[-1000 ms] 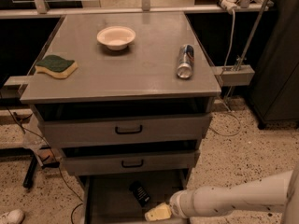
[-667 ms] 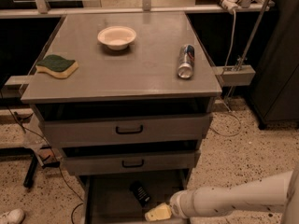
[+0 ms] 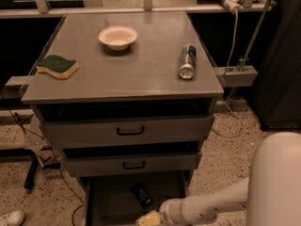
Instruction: Pick rxbar chocolate from bottom drawer and place on counter
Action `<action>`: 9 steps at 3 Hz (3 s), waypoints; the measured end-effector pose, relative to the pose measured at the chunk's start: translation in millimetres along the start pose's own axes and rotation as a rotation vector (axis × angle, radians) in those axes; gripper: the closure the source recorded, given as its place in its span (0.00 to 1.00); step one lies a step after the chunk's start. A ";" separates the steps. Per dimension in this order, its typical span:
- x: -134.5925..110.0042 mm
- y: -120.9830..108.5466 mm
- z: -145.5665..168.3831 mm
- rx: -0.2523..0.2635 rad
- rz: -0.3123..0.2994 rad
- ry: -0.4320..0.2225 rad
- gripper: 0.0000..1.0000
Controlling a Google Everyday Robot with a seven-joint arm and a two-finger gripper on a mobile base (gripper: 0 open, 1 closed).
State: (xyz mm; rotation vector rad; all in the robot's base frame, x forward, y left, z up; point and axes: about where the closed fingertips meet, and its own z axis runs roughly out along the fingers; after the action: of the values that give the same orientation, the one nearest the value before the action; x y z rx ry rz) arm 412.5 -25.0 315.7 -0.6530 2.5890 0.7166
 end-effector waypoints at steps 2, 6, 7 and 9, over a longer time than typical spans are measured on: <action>-6.1 -8.1 41.4 0.011 0.016 -0.067 0.00; -24.5 -43.7 141.4 0.110 0.043 -0.123 0.00; -21.1 -52.6 172.0 0.131 0.065 -0.131 0.00; -29.7 -61.9 209.5 0.133 0.066 -0.166 0.00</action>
Offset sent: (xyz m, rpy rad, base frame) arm 0.0137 0.0134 -0.0214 0.0188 -0.0348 -0.0241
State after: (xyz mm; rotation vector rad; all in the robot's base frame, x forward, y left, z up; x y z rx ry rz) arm 516.7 54.0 138.2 -0.4496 2.4887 0.5863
